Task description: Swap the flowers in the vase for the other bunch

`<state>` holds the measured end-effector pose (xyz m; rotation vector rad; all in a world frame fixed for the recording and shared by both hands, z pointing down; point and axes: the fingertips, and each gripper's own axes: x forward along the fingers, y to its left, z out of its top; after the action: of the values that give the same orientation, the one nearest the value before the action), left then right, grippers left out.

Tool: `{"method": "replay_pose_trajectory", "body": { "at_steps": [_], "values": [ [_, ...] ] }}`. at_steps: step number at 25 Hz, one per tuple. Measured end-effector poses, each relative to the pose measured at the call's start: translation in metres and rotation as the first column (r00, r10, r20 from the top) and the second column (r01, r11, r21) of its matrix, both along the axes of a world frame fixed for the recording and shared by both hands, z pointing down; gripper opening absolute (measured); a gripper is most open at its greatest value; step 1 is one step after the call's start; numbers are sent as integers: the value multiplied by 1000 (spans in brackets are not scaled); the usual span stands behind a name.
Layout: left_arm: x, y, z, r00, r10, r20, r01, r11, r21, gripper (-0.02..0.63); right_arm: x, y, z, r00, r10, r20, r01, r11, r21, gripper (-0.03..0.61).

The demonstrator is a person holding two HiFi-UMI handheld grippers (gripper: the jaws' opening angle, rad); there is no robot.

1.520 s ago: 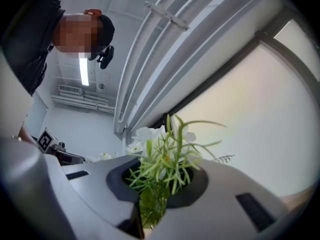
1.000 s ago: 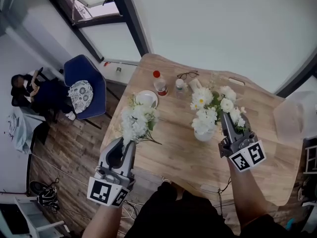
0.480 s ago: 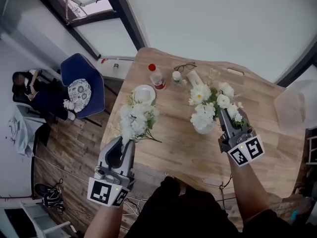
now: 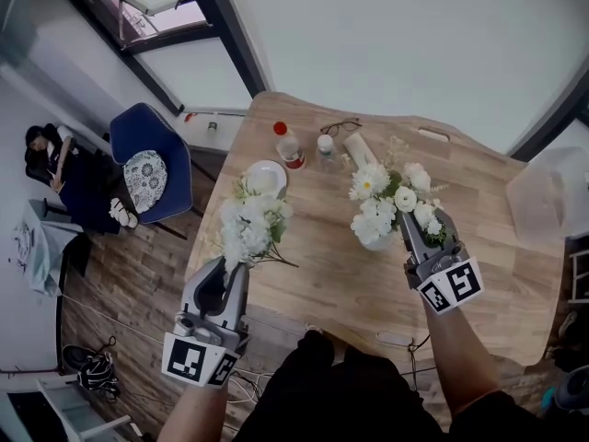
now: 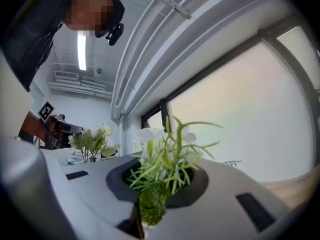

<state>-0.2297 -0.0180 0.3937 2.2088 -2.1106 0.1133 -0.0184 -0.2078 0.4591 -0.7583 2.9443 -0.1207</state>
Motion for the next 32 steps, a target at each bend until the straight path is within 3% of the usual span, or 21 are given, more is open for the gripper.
{"method": "replay_pose_trajectory", "body": {
  "at_steps": [13,17,22,27,32],
  "values": [
    [-1,0,3,1000,7,-25,-6,1000,28,81,4,-2,20,994,23,-106,-27,999,-44,86],
    [1,-1,-1,999,28,-35,-27,999,42,81,-1,2,18,989,5,-149,-15,998,-67,131],
    [2,-2,-3,998,44,-48,-41,997,60,81,-1,6,12,982,-8,-191,-7,997,-78,240],
    [5,-2,-10,996,71,-53,-67,994,84,81,-1,15,0,970,-2,-243,-12,998,-56,259],
    [9,-3,-22,994,94,-55,-88,989,118,81,6,23,-15,975,12,-222,-28,997,-70,262]
  ]
}}
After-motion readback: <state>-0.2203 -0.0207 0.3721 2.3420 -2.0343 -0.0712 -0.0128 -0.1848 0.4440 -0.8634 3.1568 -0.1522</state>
